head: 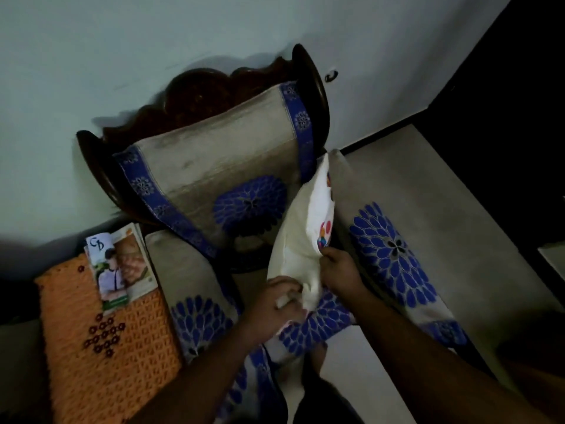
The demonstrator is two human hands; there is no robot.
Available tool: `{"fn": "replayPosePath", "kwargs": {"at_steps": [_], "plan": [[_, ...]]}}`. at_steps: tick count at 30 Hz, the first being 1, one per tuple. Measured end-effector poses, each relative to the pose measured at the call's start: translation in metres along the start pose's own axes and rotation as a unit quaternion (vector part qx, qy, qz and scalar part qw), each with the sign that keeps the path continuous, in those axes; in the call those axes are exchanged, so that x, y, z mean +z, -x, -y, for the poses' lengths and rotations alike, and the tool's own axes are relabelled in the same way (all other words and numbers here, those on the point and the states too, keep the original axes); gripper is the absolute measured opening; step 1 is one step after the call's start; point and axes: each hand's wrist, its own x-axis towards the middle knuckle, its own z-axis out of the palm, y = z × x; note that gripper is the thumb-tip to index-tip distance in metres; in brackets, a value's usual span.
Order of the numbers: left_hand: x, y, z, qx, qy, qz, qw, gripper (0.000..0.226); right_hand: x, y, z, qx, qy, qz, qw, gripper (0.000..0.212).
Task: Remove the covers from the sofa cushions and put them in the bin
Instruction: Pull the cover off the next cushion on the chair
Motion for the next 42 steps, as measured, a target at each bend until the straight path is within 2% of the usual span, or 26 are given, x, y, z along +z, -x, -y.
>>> {"fn": "replayPosePath", "kwargs": {"at_steps": [2, 4, 6, 8, 13, 16, 18, 21, 24, 26, 29, 31, 34, 38, 42], "plan": [[-0.010, 0.006, 0.000, -0.019, 0.040, -0.054, 0.998, 0.030, -0.013, 0.019, 0.006, -0.002, -0.050, 0.012, 0.999, 0.024], [-0.021, 0.009, 0.000, -0.021, -0.009, -0.083, 0.996, 0.039, -0.021, 0.037, 0.017, -0.014, -0.077, 0.027, 0.997, 0.028], [-0.029, 0.012, -0.014, -0.023, -0.063, -0.070, 0.995, 0.060, -0.028, 0.056, 0.034, -0.023, -0.095, 0.058, 0.993, 0.031], [-0.032, 0.014, -0.033, -0.038, -0.067, -0.052, 0.996, 0.065, -0.036, 0.073, 0.050, -0.037, -0.100, 0.073, 0.992, 0.029], [-0.041, 0.047, -0.057, -0.077, 0.114, -0.069, 0.988, 0.039, -0.055, 0.131, 0.061, -0.093, -0.122, 0.006, 0.988, 0.018], [-0.044, 0.072, -0.067, -0.060, 0.138, -0.062, 0.987, 0.046, -0.056, 0.163, 0.054, -0.111, -0.118, -0.014, 0.987, 0.017], [-0.054, 0.071, -0.075, -0.040, 0.135, -0.104, 0.985, 0.057, -0.061, 0.173, 0.052, -0.122, -0.089, -0.009, 0.989, 0.016], [-0.094, 0.060, -0.099, -0.034, 0.189, -0.173, 0.966, 0.077, -0.077, 0.187, 0.065, -0.158, -0.039, 0.030, 0.986, 0.013], [-0.129, 0.054, -0.120, -0.040, 0.207, -0.112, 0.971, 0.083, -0.099, 0.197, 0.087, -0.200, -0.043, 0.040, 0.978, 0.014], [-0.130, 0.050, -0.129, -0.047, 0.246, -0.060, 0.966, 0.079, -0.114, 0.203, 0.100, -0.217, -0.035, 0.062, 0.974, 0.015], [-0.116, 0.045, -0.140, -0.035, 0.259, -0.067, 0.963, 0.064, -0.132, 0.196, 0.111, -0.205, -0.015, 0.089, 0.975, 0.022], [-0.099, 0.042, -0.154, -0.035, 0.269, -0.103, 0.957, 0.043, -0.154, 0.181, 0.107, -0.200, -0.012, 0.079, 0.977, 0.032], [-0.103, 0.046, -0.143, -0.033, 0.233, -0.165, 0.958, 0.025, -0.156, 0.156, 0.108, -0.209, -0.006, 0.038, 0.977, 0.031], [-0.081, 0.036, -0.155, -0.025, 0.219, -0.258, 0.941, 0.019, -0.199, 0.132, 0.108, -0.230, 0.019, -0.001, 0.973, 0.026], [-0.065, 0.031, -0.176, -0.003, 0.223, -0.302, 0.927, 0.021, -0.233, 0.100, 0.107, -0.253, 0.083, -0.041, 0.963, 0.027]]}}
